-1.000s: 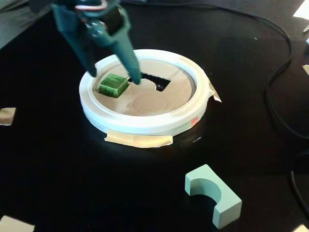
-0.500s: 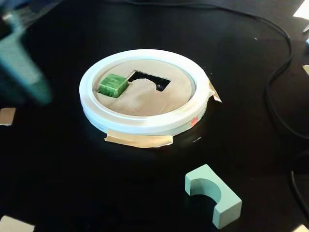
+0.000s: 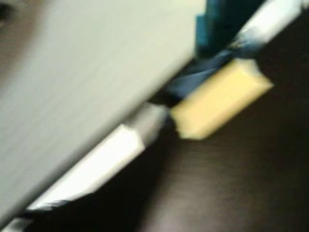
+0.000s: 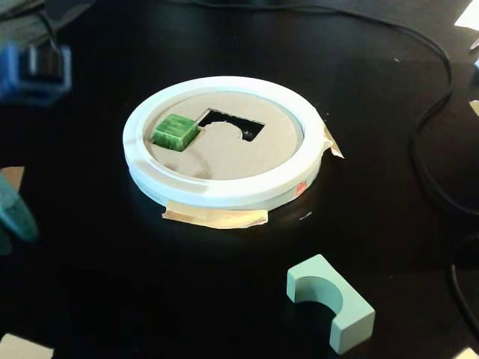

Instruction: Pick up the square block and drop it in corresponding square shaped hole

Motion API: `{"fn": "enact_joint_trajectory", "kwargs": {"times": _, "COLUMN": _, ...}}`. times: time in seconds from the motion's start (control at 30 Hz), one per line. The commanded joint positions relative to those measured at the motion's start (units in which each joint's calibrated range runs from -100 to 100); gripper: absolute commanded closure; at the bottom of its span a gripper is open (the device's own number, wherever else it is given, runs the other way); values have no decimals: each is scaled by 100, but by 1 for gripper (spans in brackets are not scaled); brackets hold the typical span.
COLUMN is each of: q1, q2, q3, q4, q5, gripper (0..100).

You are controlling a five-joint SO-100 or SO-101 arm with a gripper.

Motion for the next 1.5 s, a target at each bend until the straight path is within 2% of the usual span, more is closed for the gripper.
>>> {"fn": "enact_joint_trajectory", "kwargs": {"times": 0.0, "q1": 89, "q2": -38, "q3": 179, "q4": -139, "q5": 34, "gripper": 22}}
{"fn": "enact_joint_trajectory", "kwargs": {"times": 0.23, "q1": 102, "q2": -136, "q3": 790, "q4": -169, "q5": 34, "gripper": 22}}
{"fn": "enact_joint_trajectory", "kwargs": {"times": 1.47, "q1": 89, "q2": -163, "q3": 808, "q4": -169, "q5": 34, "gripper": 22}}
